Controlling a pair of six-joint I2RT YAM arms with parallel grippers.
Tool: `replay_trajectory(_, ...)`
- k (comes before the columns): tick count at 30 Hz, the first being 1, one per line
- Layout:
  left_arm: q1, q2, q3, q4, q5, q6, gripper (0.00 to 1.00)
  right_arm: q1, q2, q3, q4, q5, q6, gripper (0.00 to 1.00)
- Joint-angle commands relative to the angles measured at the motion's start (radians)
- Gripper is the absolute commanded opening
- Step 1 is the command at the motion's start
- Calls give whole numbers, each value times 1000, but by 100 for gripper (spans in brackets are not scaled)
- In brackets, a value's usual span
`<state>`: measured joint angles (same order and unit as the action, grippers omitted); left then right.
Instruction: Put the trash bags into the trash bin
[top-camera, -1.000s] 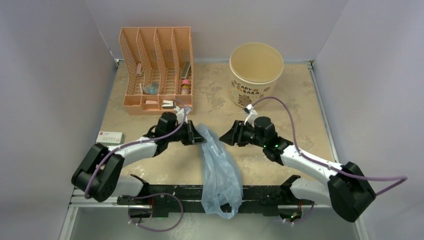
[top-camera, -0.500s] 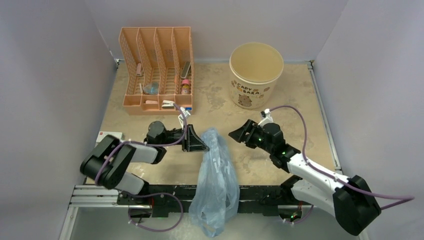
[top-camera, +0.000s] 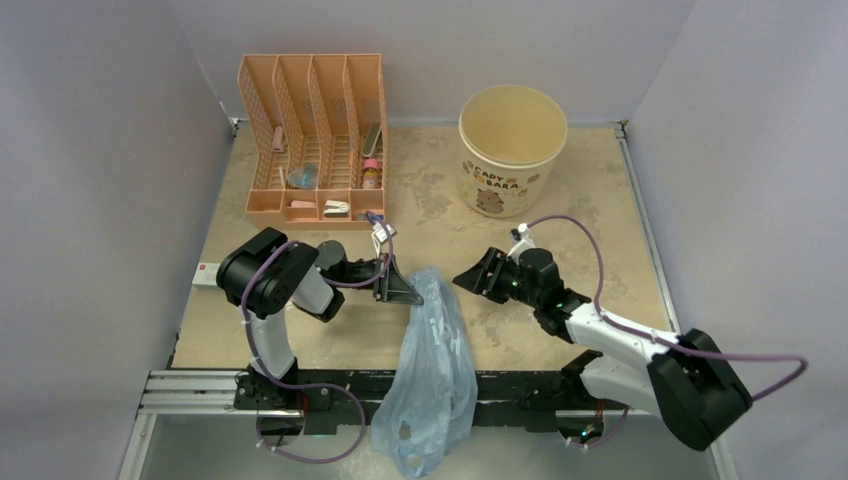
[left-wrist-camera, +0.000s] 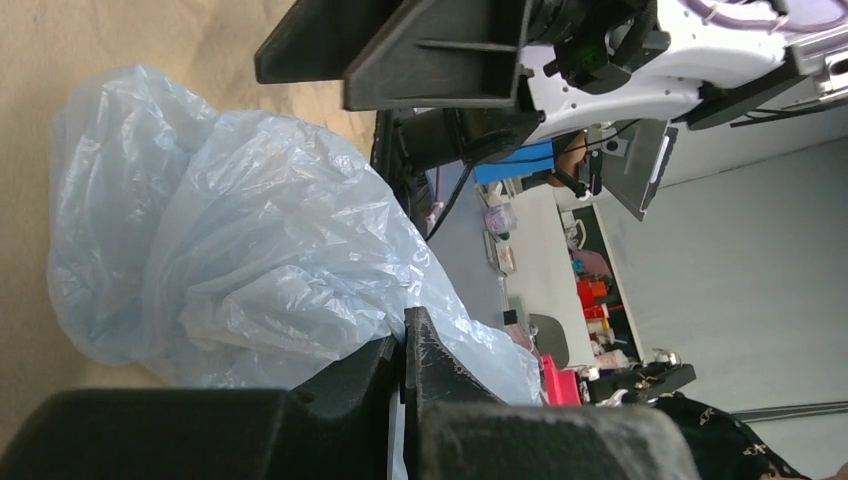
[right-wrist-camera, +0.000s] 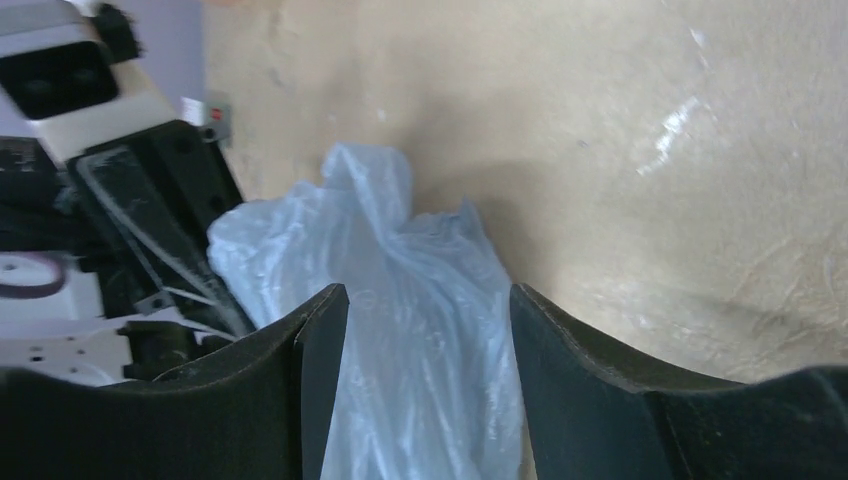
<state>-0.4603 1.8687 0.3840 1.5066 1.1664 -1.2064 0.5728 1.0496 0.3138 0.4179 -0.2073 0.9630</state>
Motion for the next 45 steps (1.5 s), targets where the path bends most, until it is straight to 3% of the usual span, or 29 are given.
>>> replay_trajectory(1, 5, 13, -34, 130, -12, 65, 0, -3, 113, 35, 64, -72, -58, 62)
replay_trajectory(11, 5, 47, -42, 106, -30, 90, 0, 48, 377, 125, 148, -192, -119, 51)
replay_trajectory(12, 5, 48, -42, 103, -30, 93, 0, 56, 385, 128, 157, -193, -119, 48)
replay_trajectory(14, 5, 45, -45, 101, -32, 97, 0, 61, 386, 134, 137, -148, -115, 23)
replay_trajectory(15, 6, 40, -48, 100, -33, 97, 0, 60, 375, 131, 119, -117, -114, 16)
replay_trajectory(18, 10, 9, -56, 65, -32, 111, 0, 56, 302, 117, 57, -48, -91, 0)
replay_trajectory(20, 14, -31, -58, 1, -30, 143, 0, 53, 241, 114, 24, -1, -90, 0)
replay_trajectory(23, 24, -123, -56, -178, -36, 217, 0, 40, 137, 122, -58, 88, -93, 0)
replay_trajectory(26, 38, -279, -23, -549, -108, 368, 0, 5, 27, 149, -196, 236, -116, 0)
replay_trajectory(29, 38, -421, 61, -1005, -288, 541, 0, -11, -70, 167, -297, 344, -130, 0)
replay_trajectory(32, 38, -519, 133, -1285, -464, 630, 0, -13, -128, 186, -368, 417, -140, 0)
replay_trajectory(38, 40, -564, 212, -1543, -665, 671, 0, -13, -135, 225, -446, 475, -136, 0)
replay_trajectory(45, 41, -540, 250, -1628, -745, 687, 0, -15, -104, 253, -455, 470, -181, 0)
